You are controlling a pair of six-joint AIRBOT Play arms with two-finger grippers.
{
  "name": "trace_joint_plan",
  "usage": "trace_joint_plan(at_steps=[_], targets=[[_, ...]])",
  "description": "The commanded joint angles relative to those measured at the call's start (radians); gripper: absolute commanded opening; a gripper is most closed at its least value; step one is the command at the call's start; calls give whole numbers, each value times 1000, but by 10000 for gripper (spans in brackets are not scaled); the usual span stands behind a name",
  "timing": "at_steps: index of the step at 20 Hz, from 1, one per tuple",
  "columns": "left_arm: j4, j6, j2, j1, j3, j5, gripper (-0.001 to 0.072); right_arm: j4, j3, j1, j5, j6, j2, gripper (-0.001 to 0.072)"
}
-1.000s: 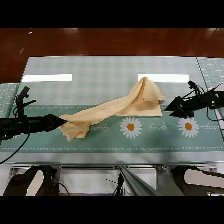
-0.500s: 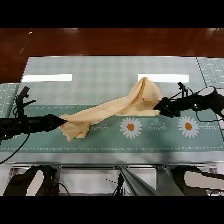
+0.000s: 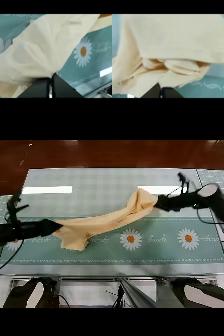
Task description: Fold the shirts.
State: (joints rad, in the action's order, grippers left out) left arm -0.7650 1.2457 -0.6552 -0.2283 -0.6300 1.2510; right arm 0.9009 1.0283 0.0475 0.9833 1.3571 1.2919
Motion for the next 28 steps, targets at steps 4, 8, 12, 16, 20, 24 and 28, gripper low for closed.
trace_joint_plan(at_steps=[4,8,12,16,20,24,28], targets=[[4,-3,1,-3,-522,-66,26,4,375,2,-17,-49,-346,28],[-7,-3,1,-4,-859,-171,26,84,556,2,-99,21,-480,28],[-7,35,23,-4,-1025,-123,26,231,671,2,-84,135,-570,28],[-21,143,93,-4,-1040,27,26,293,721,2,30,206,-639,28],[-150,247,141,-4,-1040,264,25,383,728,2,304,227,-659,28],[-183,321,139,-4,-957,510,26,470,728,2,590,211,-595,28],[-182,315,144,-4,-719,533,26,441,718,-2,817,146,-414,28]])
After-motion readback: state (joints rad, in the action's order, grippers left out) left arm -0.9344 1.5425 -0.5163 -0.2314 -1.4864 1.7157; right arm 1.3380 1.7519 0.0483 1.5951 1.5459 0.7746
